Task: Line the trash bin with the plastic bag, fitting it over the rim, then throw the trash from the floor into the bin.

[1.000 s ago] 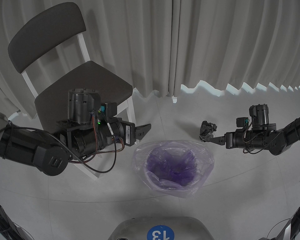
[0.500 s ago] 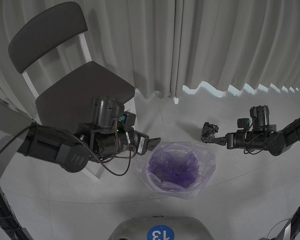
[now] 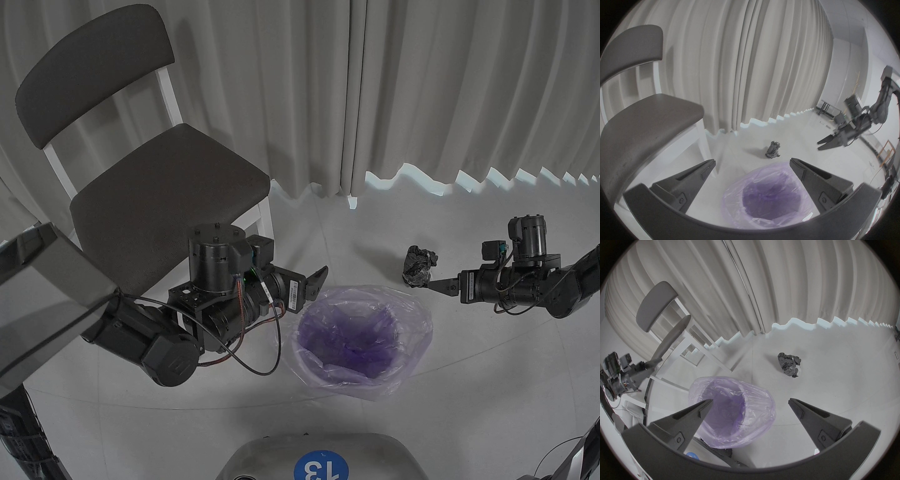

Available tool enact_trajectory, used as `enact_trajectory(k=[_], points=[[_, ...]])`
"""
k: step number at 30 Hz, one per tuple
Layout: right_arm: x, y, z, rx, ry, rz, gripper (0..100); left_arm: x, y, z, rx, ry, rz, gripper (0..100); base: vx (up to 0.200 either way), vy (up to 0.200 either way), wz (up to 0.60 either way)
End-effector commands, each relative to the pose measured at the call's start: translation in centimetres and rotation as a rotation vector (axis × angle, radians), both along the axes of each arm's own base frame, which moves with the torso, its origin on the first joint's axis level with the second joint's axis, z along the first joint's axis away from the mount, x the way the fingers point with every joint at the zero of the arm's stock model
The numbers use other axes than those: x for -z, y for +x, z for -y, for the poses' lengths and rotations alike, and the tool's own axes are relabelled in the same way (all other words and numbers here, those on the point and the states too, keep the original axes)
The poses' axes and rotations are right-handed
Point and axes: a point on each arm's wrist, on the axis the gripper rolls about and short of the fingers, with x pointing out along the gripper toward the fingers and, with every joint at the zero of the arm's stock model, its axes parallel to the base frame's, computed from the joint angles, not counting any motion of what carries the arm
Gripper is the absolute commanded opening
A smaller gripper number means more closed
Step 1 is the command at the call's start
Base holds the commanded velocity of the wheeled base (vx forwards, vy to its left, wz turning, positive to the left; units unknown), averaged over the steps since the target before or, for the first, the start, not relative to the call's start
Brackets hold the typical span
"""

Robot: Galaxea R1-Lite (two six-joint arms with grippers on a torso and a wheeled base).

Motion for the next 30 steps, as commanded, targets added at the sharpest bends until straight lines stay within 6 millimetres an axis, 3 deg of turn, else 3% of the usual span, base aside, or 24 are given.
enact_trajectory(k=[1, 8, 15, 20, 30], points=[[-1.2, -1.1, 0.5, 0.009, 0.005, 0.030, 100, 1.1, -0.5, 0.6, 0.013, 0.023, -0.029, 100, 0.000, 0.000, 0.00], [-0.6, -1.2, 0.7, 0.011, 0.004, 0.009, 100, 2.5, -1.1, 0.3, 0.023, 0.062, -0.071, 100, 0.000, 0.000, 0.00], [0.1, -1.7, 0.7, -0.014, 0.020, -0.015, 100, 2.4, -1.6, 0.9, 0.089, 0.022, -0.054, 100, 0.000, 0.000, 0.00], [0.0, -1.9, 0.9, -0.009, 0.024, 0.014, 100, 3.1, -0.7, 1.6, 0.070, -0.005, -0.014, 100, 0.000, 0.000, 0.00], [0.1, -2.4, 1.3, 0.002, 0.023, 0.024, 100, 3.4, -0.7, 1.3, 0.029, 0.087, 0.028, 100, 0.000, -0.200, 0.00]])
